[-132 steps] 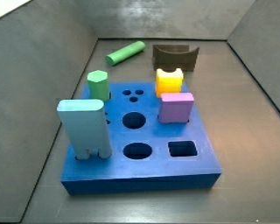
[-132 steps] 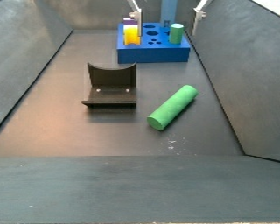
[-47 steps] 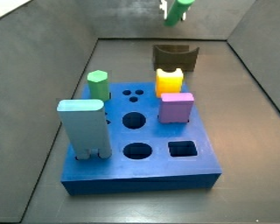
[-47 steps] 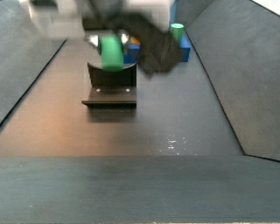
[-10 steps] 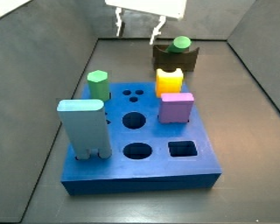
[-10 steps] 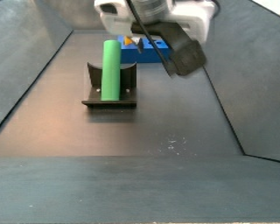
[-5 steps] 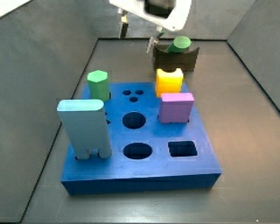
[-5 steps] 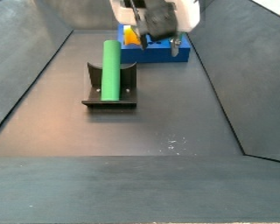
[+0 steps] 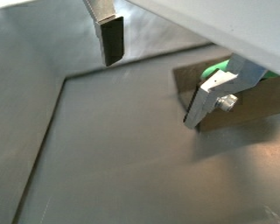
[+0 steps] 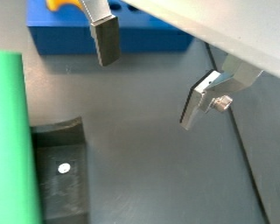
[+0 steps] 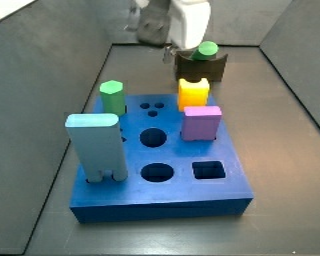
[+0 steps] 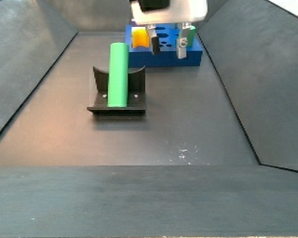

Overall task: Pick up the oval object. Move up. Place the oval object on the fixture. Regrasp the oval object. Move to above the board. Insert the oval object.
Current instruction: Regrasp the oval object.

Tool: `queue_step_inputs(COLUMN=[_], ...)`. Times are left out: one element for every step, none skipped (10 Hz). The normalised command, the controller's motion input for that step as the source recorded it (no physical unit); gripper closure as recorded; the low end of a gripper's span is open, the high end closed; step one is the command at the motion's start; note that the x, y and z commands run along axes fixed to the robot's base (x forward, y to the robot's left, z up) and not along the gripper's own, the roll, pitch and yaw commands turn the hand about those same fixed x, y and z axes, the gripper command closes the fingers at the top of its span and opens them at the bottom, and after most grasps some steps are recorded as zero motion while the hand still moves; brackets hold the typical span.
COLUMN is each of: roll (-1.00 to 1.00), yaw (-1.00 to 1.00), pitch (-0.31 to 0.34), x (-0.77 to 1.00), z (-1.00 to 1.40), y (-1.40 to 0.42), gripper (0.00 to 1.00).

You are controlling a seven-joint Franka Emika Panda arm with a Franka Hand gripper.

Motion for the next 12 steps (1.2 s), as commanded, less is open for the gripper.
queue_step_inputs(roll=[1.00, 0.99, 0.97, 0.95, 0.94, 0.93, 0.93, 0.67, 0.49, 0.36, 0.29, 0.22], yaw=[-0.99, -1.00, -1.00, -1.00, -1.00, -1.00, -1.00, -0.68, -0.45, -0.23, -0.02, 0.21], pitch=[-0.234, -0.192, -0.121, -0.036, 0.035, 0.214, 0.385, 0.561, 0.672, 0.712, 0.695, 0.655], x=[-0.04, -0.05, -0.05, -0.05, -0.05, -0.03, -0.02, 0.00, 0.02, 0.04, 0.06, 0.07], z=[-0.01, -0.01, 0.00, 0.01, 0.01, 0.00, -0.01, -0.03, -0.03, -0.02, -0.03, -0.02], y=[-0.01, -0.01, -0.01, -0.01, -0.01, -0.01, -0.01, -0.01, -0.01, -0.01, -0.01, -0.03], gripper=[0.00, 0.00, 0.00, 0.00, 0.00, 0.00, 0.00, 0.00, 0.00, 0.00, 0.00, 0.00])
